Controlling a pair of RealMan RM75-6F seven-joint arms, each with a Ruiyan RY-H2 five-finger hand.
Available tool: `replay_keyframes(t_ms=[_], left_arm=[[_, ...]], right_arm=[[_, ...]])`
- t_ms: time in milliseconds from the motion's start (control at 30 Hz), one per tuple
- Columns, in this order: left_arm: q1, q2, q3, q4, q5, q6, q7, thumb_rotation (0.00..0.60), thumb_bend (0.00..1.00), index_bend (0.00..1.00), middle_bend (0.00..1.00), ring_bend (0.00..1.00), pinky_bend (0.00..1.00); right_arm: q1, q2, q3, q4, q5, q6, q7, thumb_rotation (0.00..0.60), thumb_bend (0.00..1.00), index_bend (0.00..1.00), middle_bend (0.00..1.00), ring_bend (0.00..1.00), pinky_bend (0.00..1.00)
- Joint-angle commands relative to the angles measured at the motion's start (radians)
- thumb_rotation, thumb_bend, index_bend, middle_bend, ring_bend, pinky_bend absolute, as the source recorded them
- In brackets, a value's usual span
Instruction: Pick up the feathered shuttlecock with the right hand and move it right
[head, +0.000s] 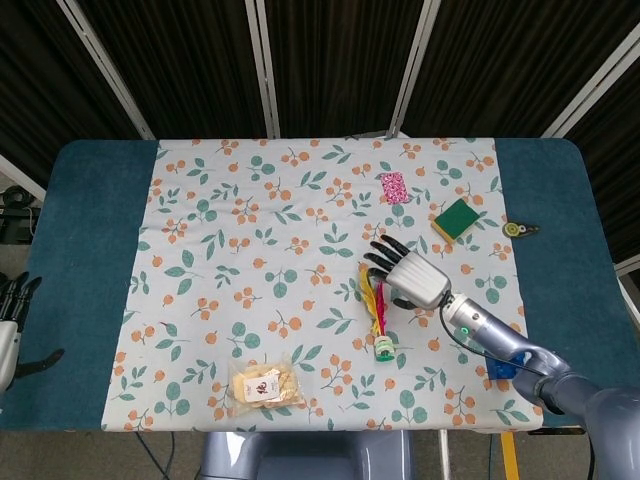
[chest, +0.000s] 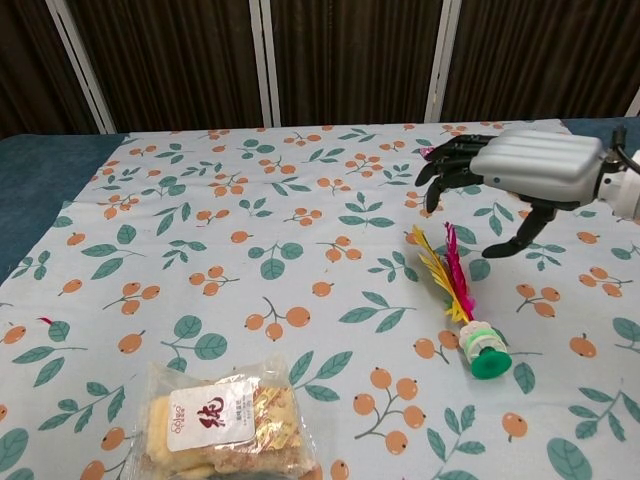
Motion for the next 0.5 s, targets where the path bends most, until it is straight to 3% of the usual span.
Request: replay_keyframes(t_ms=[33, 500], left_arm=[[-0.002, -0.001, -0.001, 0.001, -0.003, -0.004, -0.003, 0.600, 0.11, 0.00, 0.00, 0.00, 0.00], [-0.008, -0.003, -0.008, 0.001, -0.024, -0.019, -0.016, 0.600, 0.11, 0.00, 0.00, 0.00, 0.00]], right_arm=[[0.011, -0.025, -0.014, 0.028, 0.007, -0.006, 0.014, 0.600, 0.11, 0.29, 0.13, 0.00, 0.00], [0.024, -0.119, -0.047, 0.124, 0.037, -0.005, 0.043, 0.600, 0.16, 0.33, 0.13, 0.00, 0.00]])
